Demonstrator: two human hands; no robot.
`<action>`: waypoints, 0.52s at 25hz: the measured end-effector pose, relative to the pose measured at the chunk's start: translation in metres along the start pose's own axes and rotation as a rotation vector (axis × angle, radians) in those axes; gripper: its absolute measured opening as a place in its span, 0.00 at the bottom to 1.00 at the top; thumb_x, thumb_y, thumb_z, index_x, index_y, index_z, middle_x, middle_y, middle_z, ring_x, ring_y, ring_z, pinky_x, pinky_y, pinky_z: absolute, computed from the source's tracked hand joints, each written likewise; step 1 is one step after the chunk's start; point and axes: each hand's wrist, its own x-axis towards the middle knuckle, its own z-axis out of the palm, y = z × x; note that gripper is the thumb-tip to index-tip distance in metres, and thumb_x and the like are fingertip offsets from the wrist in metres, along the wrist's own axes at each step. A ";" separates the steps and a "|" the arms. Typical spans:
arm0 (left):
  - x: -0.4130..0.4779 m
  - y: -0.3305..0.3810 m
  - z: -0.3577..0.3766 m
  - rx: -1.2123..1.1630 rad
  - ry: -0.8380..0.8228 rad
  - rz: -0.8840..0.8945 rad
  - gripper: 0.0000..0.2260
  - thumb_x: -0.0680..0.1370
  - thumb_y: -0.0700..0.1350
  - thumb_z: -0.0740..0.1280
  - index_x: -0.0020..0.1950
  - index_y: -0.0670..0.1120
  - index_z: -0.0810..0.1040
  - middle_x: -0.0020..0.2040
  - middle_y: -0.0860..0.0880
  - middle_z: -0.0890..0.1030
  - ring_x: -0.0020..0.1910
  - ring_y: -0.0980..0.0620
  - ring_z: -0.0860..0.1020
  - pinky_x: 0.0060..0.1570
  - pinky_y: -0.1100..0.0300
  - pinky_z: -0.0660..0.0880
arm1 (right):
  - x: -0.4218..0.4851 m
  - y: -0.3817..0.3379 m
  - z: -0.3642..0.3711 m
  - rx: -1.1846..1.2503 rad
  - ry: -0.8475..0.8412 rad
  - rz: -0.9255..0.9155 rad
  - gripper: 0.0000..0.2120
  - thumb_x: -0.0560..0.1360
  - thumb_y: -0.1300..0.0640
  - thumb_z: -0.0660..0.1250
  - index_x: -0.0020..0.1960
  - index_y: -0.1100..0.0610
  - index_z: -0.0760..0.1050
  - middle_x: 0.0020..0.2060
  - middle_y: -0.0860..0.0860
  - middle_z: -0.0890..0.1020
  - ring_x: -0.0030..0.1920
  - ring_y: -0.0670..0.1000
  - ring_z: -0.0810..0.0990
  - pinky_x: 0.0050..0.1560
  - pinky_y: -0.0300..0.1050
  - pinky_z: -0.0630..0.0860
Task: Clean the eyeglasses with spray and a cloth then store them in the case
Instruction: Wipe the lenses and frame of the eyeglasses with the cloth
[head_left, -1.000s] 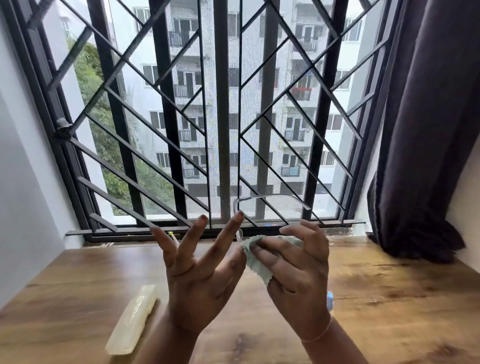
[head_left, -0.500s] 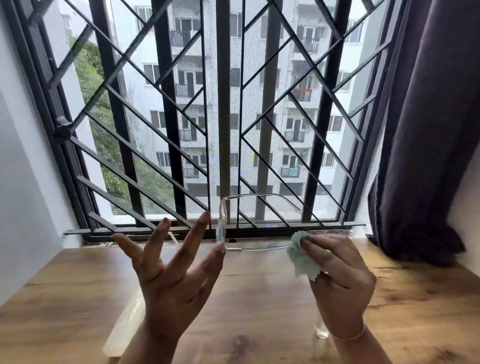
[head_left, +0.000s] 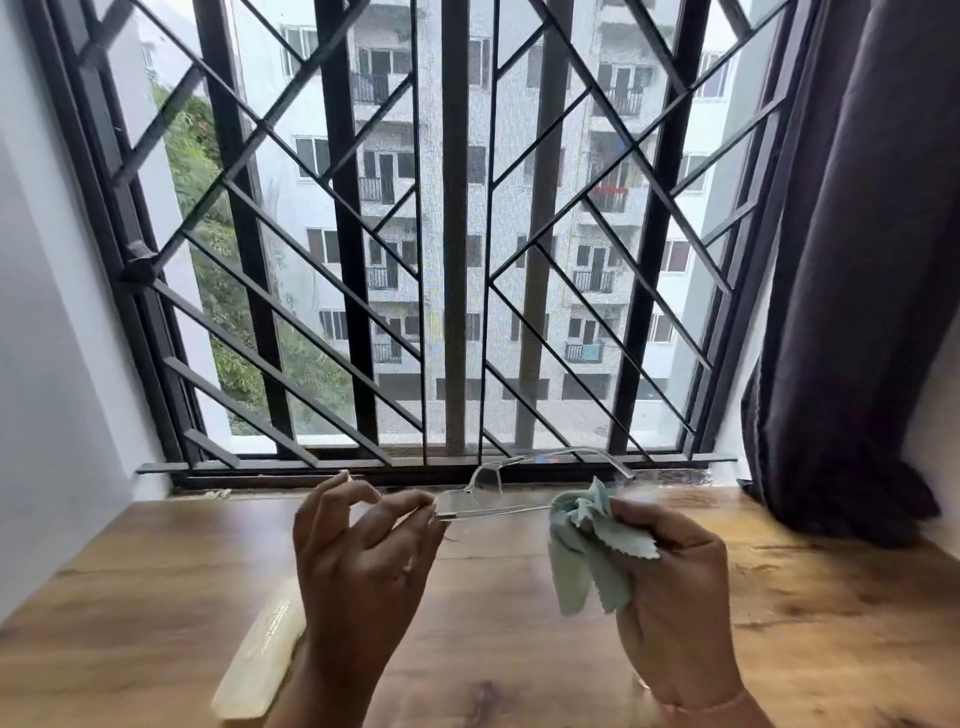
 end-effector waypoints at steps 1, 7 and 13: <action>0.000 0.000 -0.001 0.010 0.010 -0.015 0.06 0.71 0.49 0.72 0.36 0.49 0.85 0.41 0.58 0.84 0.45 0.51 0.73 0.55 0.51 0.66 | -0.001 -0.003 0.002 -0.010 0.004 0.033 0.30 0.32 0.54 0.83 0.31 0.64 0.82 0.29 0.60 0.83 0.32 0.56 0.82 0.33 0.42 0.80; 0.005 -0.001 -0.009 0.045 0.075 -0.005 0.04 0.69 0.47 0.74 0.35 0.48 0.85 0.39 0.57 0.84 0.47 0.50 0.73 0.59 0.48 0.65 | 0.003 -0.014 0.001 -0.052 0.000 0.121 0.11 0.45 0.74 0.71 0.26 0.63 0.80 0.25 0.58 0.82 0.26 0.53 0.82 0.25 0.38 0.77; 0.009 0.003 -0.011 -0.013 0.085 0.021 0.02 0.67 0.44 0.75 0.35 0.48 0.85 0.40 0.57 0.84 0.48 0.50 0.73 0.59 0.46 0.64 | 0.000 -0.010 -0.003 -0.161 -0.043 0.066 0.24 0.39 0.52 0.83 0.29 0.64 0.80 0.26 0.57 0.81 0.27 0.50 0.80 0.28 0.38 0.76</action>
